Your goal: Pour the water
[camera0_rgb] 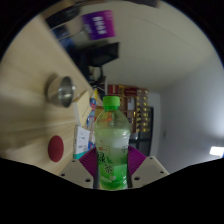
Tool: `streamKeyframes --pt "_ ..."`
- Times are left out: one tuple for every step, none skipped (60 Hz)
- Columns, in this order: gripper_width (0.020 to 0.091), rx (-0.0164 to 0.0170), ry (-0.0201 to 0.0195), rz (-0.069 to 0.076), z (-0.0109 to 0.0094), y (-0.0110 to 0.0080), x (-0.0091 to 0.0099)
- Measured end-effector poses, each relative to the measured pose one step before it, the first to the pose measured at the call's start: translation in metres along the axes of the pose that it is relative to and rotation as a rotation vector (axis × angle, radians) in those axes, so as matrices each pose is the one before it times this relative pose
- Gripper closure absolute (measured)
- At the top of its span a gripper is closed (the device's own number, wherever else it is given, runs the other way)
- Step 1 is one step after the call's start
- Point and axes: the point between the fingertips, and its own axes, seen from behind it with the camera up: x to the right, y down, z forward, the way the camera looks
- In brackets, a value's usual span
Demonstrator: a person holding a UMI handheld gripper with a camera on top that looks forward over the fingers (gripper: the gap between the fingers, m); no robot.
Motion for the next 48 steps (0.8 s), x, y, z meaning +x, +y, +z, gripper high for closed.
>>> streamKeyframes --pt "0.0727 0.00691 -0.00269 -0.0567 0.00208 -0.00437 -0.00136" --pt "0.0726 0.00495 -0.00125 -0.0610 0.00157 -0.00373 -0.00134" --pt "0.0725 0.00365 0.00071 -0.0666 0.00142 -0.00390 -0.00113" --pt "0.0724 0.00566 0.00066 -0.0712 0.00088 -0.00403 -0.00054" --pt "0.0725 0.01167 -0.00406 -0.0702 0.00982 -0.00270 0.00061" --pt "0.0728 0.00749 0.00964 -0.0653 0.00017 -0.00464 0.00243" --pt "0.0728 0.00566 0.01012 -0.0561 0.00124 -0.00252 0.00240" --pt "0.0726 0.00120 0.01120 -0.0463 0.00102 -0.00159 0.00297" --pt "0.0722 -0.00022 0.00762 -0.0380 0.00204 -0.00094 0.00239" --pt "0.0723 -0.00164 -0.00322 -0.0406 -0.00627 -0.00217 0.00107" --pt "0.0727 0.00597 0.00254 -0.0219 0.01422 -0.00486 -0.00164" --pt "0.0726 0.00499 0.00082 -0.0239 0.00214 -0.00271 0.00096" --pt "0.0725 0.00242 0.00001 -0.0248 0.00078 -0.00155 0.00065" --pt "0.0725 0.00108 0.00108 -0.0270 0.00121 -0.00131 0.00044" --pt "0.0725 0.00298 0.00035 -0.0308 -0.00430 0.00014 0.00006" --pt "0.0727 0.00274 0.00471 -0.0325 0.00017 -0.00212 0.00178" --pt "0.0727 0.01267 -0.00625 -0.0292 0.00676 0.00101 0.00132" --pt "0.0723 0.00386 0.00485 -0.0293 0.00123 -0.00247 0.00204" --pt "0.0725 0.00249 0.00452 -0.0232 0.00019 -0.00139 0.00149" --pt "0.0726 0.00250 0.00335 -0.0182 -0.00318 0.00053 0.00062" --pt "0.0728 0.00073 0.00183 -0.0107 -0.00057 -0.00061 0.00102" --pt "0.0725 0.00214 -0.00284 -0.0051 0.00501 -0.00035 -0.00095" --pt "0.0724 0.00066 -0.00214 -0.0030 0.00029 -0.00070 0.00001" --pt "0.0726 0.00005 -0.00276 -0.0021 0.00105 -0.00031 -0.00041" --pt "0.0726 0.00104 -0.00315 -0.0030 0.00055 -0.00050 -0.00047" --pt "0.0726 0.00201 -0.00266 -0.0038 0.00066 -0.00072 -0.00086" --pt "0.0724 0.00120 -0.00180 -0.0034 0.00055 -0.00004 -0.00078" --pt "0.0723 0.00285 -0.00075 -0.0033 -0.00945 0.00025 -0.00057" --pt "0.0729 0.00051 0.00057 -0.0025 0.00540 -0.00040 0.00024" --pt "0.0727 0.00078 0.00334 -0.0002 0.00148 -0.00015 0.00063" --pt "0.0725 0.00002 0.00319 0.0003 0.00126 -0.00003 0.00037" --pt "0.0726 0.00304 -0.00037 0.0012 0.00072 0.00105 -0.00086" --pt "0.0729 -0.00053 0.00050 0.0035 0.00078 0.00086 -0.00017" --pt "0.0725 0.00042 0.00181 0.0068 0.00041 0.00081 0.00028" --pt "0.0728 0.00005 0.00404 0.0116 0.00036 0.00092 0.00064" --pt "0.0722 -0.00025 0.00429 0.0160 0.00035 0.00115 0.00090" --pt "0.0723 -0.00256 0.00426 0.0217 0.00052 0.00164 0.00133" --pt "0.0726 -0.00069 0.00366 0.0282 -0.00033 0.00206 0.00190" --pt "0.0719 -0.00646 0.00641 0.0364 -0.00024 0.00357 0.00210" --pt "0.0724 -0.00805 0.00659 0.0426 0.00013 0.00365 0.00306" --pt "0.0722 -0.00893 0.00649 0.0512 0.00024 0.00388 0.00318" --pt "0.0721 -0.00940 0.00708 0.0605 -0.00001 0.00375 0.00327" --pt "0.0728 -0.00881 0.00781 0.0699 -0.00004 0.00390 0.00400" --pt "0.0725 -0.01468 0.02576 0.0789 -0.00927 0.00191 0.00577" --pt "0.0730 0.00065 -0.01458 0.0815 0.01107 0.00669 0.00047" --pt "0.0726 -0.00978 0.00364 0.0917 0.00156 0.00357 0.00186" --pt "0.0725 -0.00656 0.00345 0.0987 -0.00037 0.00287 0.00300" --pt "0.0724 -0.00617 0.00417 0.1036 -0.00022 0.00302 0.00254"
